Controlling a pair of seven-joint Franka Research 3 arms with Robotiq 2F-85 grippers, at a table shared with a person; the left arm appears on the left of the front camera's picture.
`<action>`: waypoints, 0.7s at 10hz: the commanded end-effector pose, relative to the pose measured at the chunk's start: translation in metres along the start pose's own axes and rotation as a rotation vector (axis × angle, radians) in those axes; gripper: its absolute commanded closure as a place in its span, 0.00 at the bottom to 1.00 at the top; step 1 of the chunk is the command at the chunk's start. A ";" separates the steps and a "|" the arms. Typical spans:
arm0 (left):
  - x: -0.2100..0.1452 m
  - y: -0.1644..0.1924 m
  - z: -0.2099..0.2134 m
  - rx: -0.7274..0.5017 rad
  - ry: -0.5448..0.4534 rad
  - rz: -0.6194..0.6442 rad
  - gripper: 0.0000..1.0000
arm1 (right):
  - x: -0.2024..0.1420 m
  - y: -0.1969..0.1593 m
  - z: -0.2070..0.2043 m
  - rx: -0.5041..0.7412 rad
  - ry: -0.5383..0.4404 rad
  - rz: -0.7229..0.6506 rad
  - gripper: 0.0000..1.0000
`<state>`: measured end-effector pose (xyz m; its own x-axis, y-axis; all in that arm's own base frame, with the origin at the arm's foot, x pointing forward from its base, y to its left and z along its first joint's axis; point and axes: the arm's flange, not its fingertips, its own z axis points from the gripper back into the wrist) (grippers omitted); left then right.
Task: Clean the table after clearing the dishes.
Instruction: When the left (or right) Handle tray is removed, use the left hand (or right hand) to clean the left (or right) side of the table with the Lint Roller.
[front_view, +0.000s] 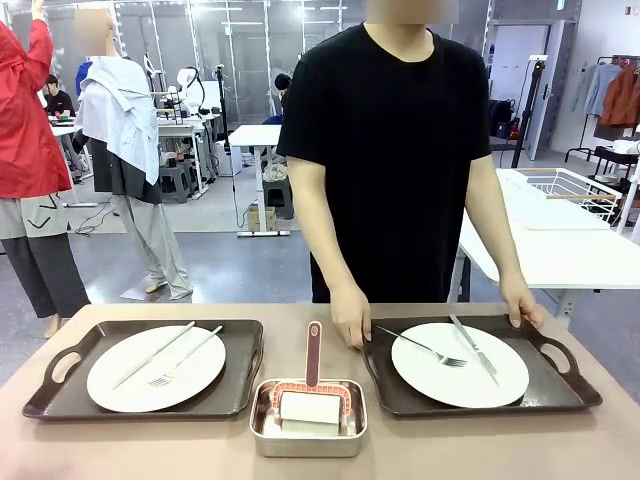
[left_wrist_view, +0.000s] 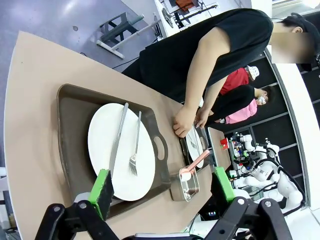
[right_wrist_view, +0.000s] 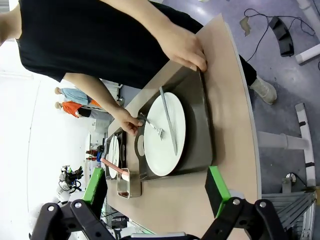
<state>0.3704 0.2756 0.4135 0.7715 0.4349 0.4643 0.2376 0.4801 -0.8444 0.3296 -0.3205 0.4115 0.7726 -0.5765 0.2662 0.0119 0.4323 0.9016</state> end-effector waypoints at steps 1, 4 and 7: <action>0.003 0.001 0.004 0.001 0.002 -0.003 0.00 | 0.000 0.002 0.002 0.004 -0.003 0.004 0.00; 0.003 0.001 0.004 0.001 0.002 -0.003 0.00 | 0.000 0.002 0.002 0.004 -0.003 0.004 0.00; 0.003 0.001 0.004 0.001 0.002 -0.003 0.00 | 0.000 0.002 0.002 0.004 -0.003 0.004 0.00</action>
<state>0.3704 0.2756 0.4135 0.7715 0.4349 0.4643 0.2376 0.4801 -0.8444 0.3296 -0.3205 0.4115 0.7726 -0.5764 0.2662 0.0119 0.4323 0.9016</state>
